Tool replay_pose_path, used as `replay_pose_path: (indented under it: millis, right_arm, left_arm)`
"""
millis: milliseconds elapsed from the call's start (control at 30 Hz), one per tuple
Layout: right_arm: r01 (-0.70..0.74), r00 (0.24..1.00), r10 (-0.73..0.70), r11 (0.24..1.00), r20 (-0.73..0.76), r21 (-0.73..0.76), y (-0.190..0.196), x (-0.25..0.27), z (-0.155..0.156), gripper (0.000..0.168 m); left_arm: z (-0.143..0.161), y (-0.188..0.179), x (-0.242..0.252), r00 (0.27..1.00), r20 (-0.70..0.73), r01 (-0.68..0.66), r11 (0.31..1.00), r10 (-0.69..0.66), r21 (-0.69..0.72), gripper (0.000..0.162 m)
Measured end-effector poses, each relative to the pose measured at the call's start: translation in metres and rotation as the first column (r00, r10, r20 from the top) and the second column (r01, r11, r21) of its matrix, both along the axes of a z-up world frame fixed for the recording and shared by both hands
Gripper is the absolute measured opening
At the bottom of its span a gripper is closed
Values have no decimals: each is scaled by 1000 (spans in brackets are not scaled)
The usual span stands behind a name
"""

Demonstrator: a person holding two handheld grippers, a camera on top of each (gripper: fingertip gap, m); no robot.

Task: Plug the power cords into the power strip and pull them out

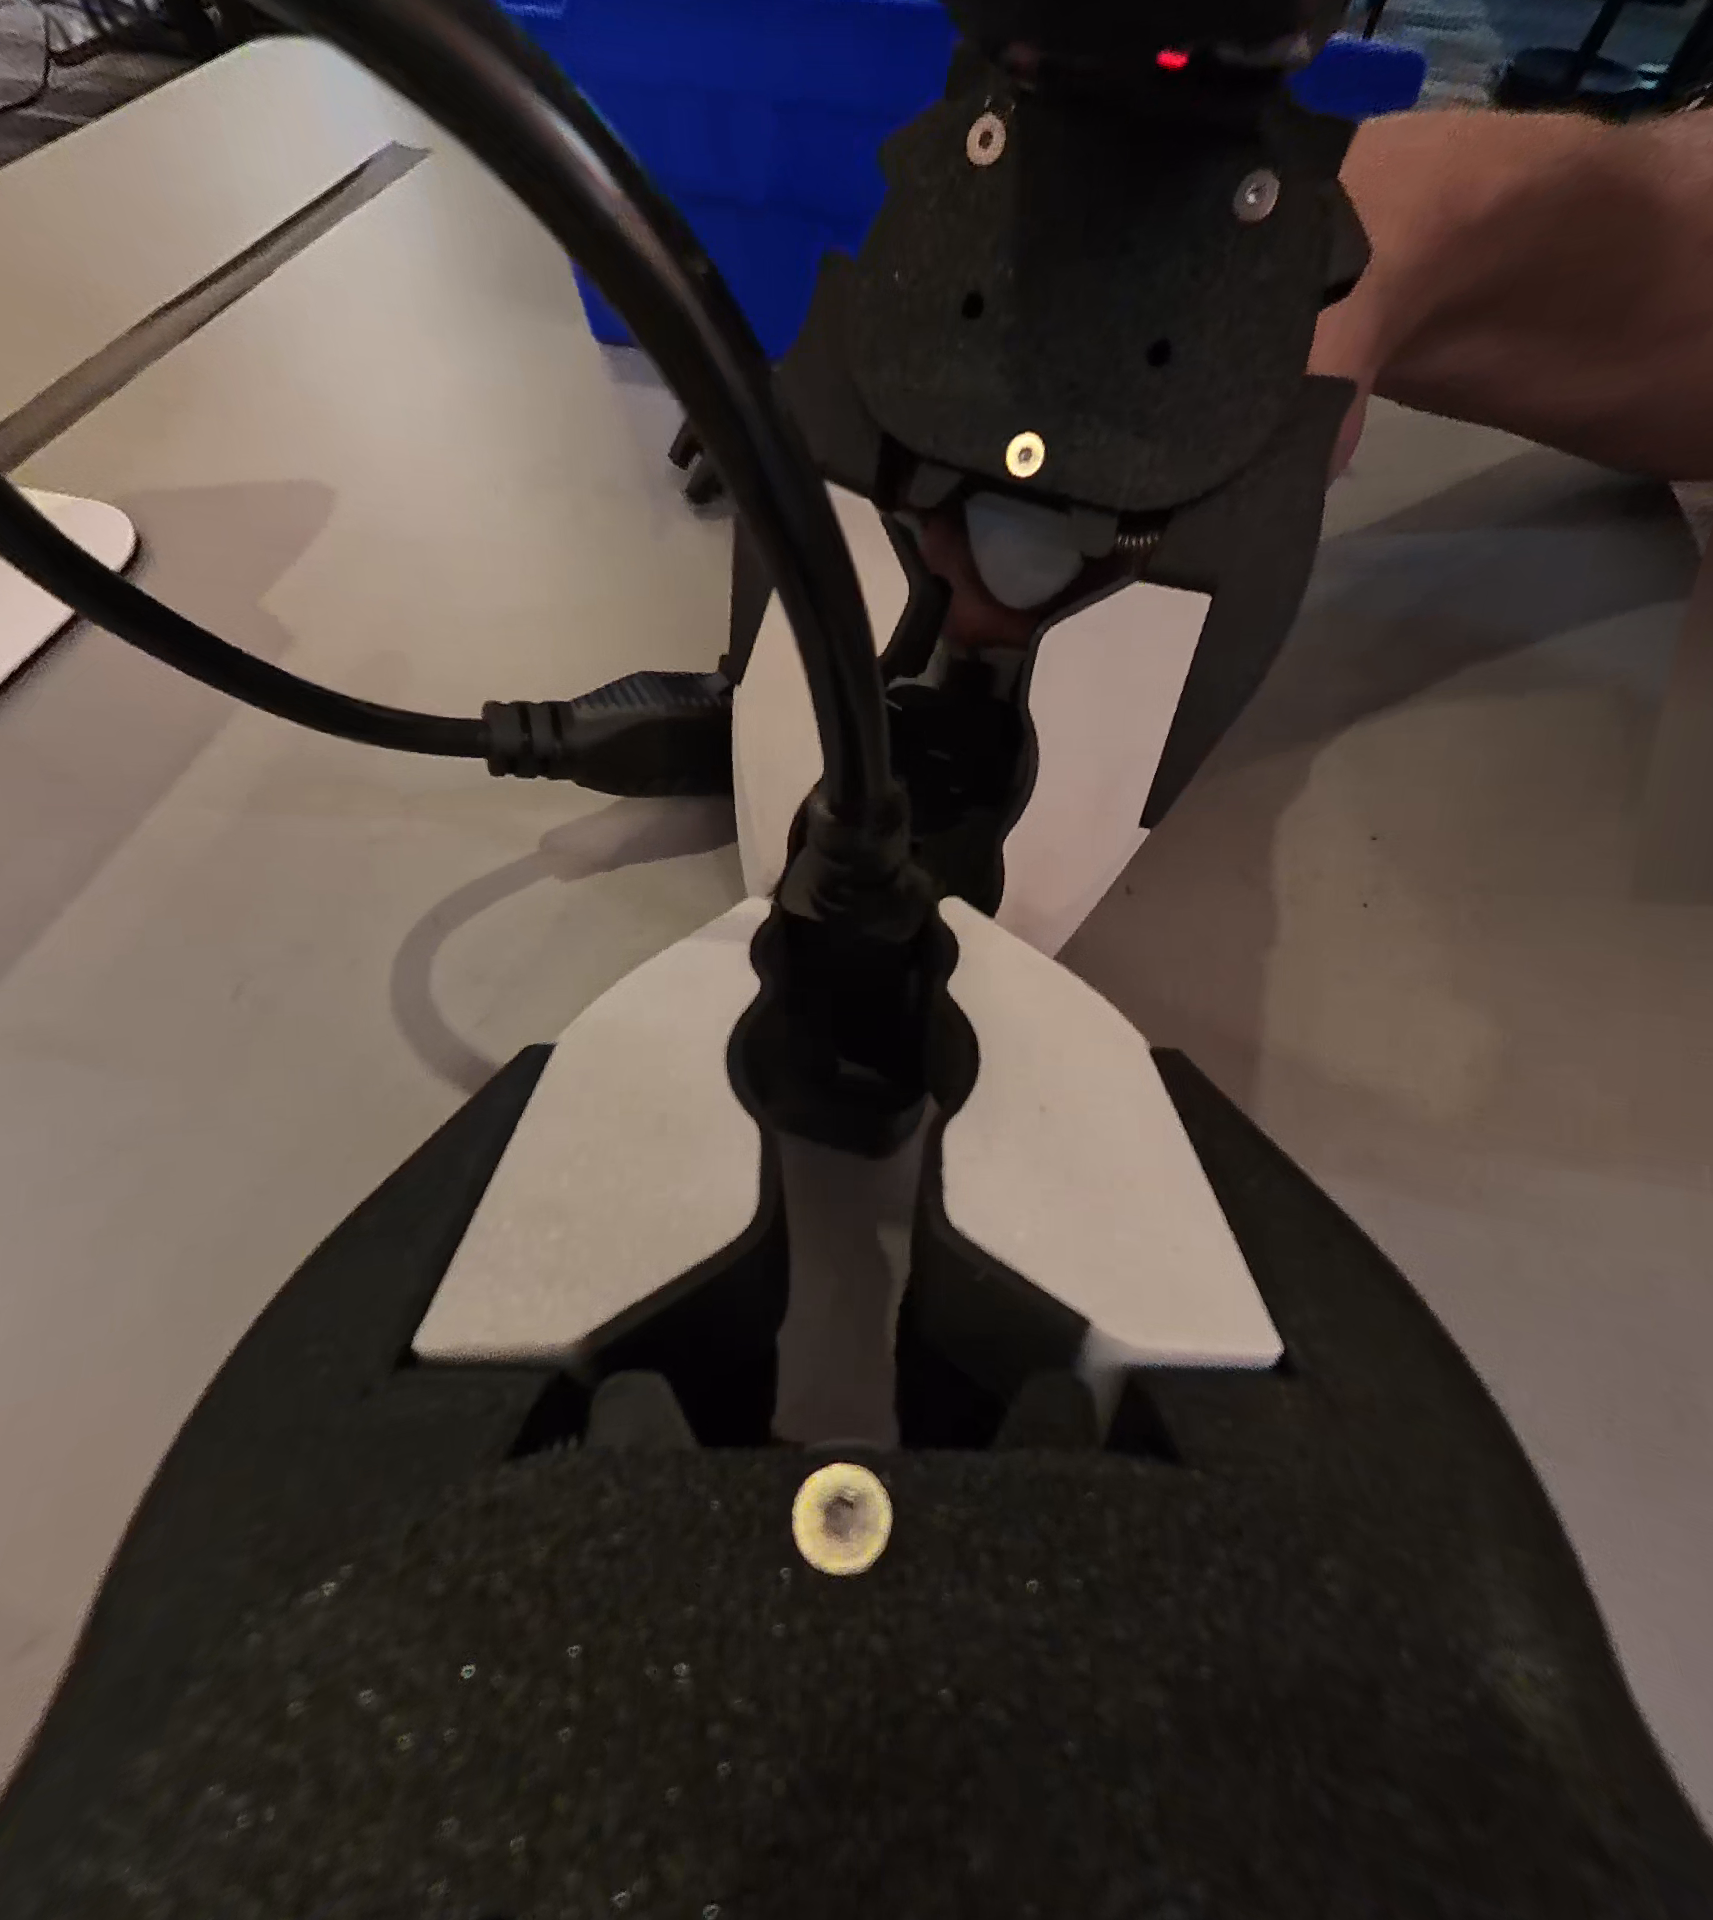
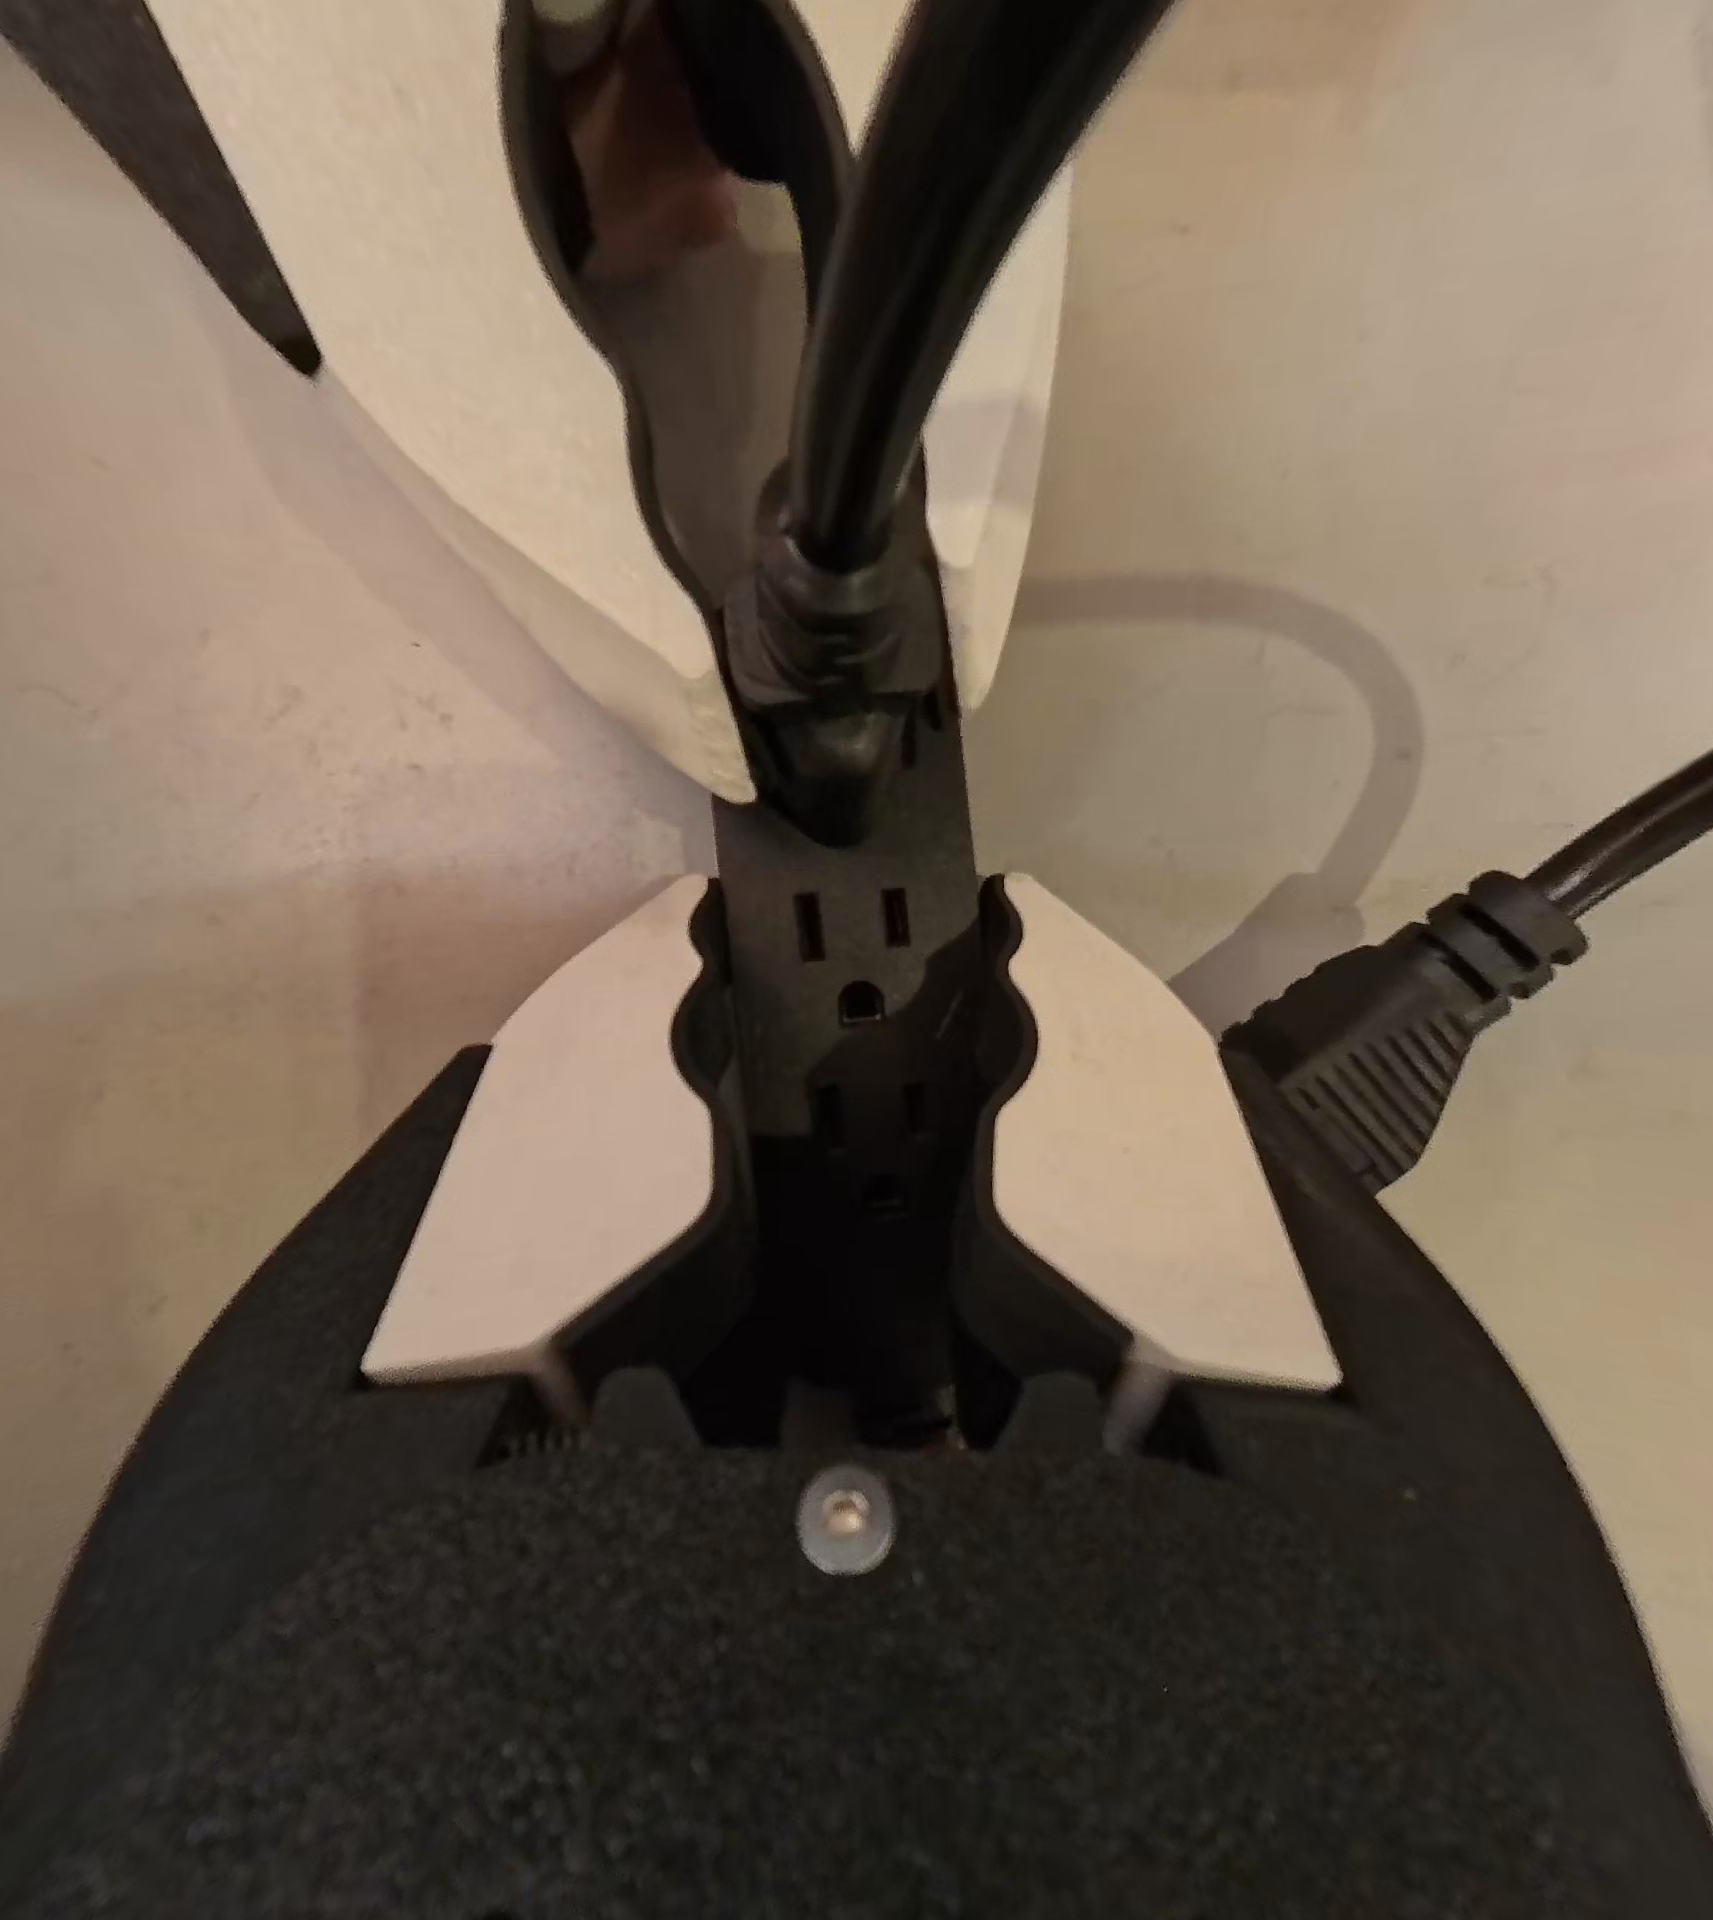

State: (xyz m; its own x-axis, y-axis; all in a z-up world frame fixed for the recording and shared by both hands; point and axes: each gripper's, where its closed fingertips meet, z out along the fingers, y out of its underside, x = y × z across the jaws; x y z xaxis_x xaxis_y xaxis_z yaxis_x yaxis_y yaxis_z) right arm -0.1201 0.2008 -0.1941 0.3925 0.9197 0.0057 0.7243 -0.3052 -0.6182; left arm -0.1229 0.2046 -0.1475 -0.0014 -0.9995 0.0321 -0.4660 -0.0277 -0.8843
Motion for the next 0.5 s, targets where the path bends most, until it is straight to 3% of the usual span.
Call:
replay_pose_path:
  millis: [367,500]
  right_arm:
    - [16,999,-16,1000,48,14,2,1,-1,47]
    - [28,994,-34,998,-103,-52,-4,-2,14,46]
  left_arm:
    - [-3,0,0,999,-18,28,999,-28,20,23]
    - [2,-3,-2,999,8,49,999,-49,-22,24]
